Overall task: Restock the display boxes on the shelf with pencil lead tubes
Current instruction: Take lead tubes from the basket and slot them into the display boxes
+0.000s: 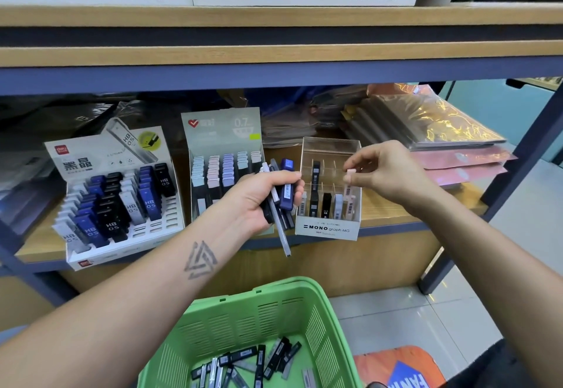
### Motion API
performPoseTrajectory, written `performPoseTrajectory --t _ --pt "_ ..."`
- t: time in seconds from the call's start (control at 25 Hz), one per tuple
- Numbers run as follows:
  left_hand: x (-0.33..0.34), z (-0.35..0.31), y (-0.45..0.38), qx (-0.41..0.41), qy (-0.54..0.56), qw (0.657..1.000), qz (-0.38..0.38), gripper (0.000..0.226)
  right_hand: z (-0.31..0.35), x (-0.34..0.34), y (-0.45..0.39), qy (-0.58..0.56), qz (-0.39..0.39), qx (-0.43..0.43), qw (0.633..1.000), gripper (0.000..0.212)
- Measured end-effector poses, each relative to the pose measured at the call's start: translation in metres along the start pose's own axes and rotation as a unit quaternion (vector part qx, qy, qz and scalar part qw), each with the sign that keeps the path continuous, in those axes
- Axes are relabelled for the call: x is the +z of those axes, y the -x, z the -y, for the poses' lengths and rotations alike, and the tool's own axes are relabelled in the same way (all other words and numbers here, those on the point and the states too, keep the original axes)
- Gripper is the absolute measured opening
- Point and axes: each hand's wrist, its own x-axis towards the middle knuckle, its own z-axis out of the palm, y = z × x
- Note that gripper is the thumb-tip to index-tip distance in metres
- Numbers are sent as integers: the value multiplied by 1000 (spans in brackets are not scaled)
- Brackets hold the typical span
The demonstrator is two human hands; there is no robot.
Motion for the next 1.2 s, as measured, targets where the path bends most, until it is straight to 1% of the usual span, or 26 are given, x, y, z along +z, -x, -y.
performPoseTrajectory --t 0.2,0.24,0.28,0.36,0.4,0.52,0.6,0.64,0.76,0.84,0.96,1.04,1.08,1.2 --pt "2 5 -1 -11 -6 1000 4 12 -8 -4 -2 62 -14 16 998 15" --pt "3 6 -1 -17 -8 1000 6 11 -7 -3 -1 34 -11 22 999 16" --pt "4 7 -1 -24 -10 1000 8 9 -6 -3 0 -22 3 29 999 15" --pt "5 8 0 -34 -15 999 10 8 1 0 4 -146 52 38 987 12" --pt "5 9 0 -36 -17 999 11 9 5 1 6 -169 73 33 982 13" --pt "5 10 -1 -43 -18 999 12 14 15 10 12 -121 99 -5 988 20" --pt "4 11 -1 -46 -22 999 8 15 19 17 14 -108 105 -17 988 20" --pt "4 11 -1 -45 -28 999 5 18 18 20 14 -110 106 -23 988 18" --pt "1 12 -1 -26 -48 999 -3 37 17 24 13 -127 103 -31 986 13" --pt "2 12 -1 -6 -48 999 -3 44 17 24 12 -127 102 -34 986 17" --pt "5 12 0 16 -54 998 -3 50 19 26 13 -145 128 -34 981 29" --pt "5 12 0 6 -40 999 -7 48 17 23 12 -172 134 -35 975 35" --pt "4 11 1 -9 -29 1000 -8 44 16 20 10 -183 127 -35 974 34" --pt "2 8 3 -50 -6 999 0 28 10 11 7 -193 97 -26 976 19"
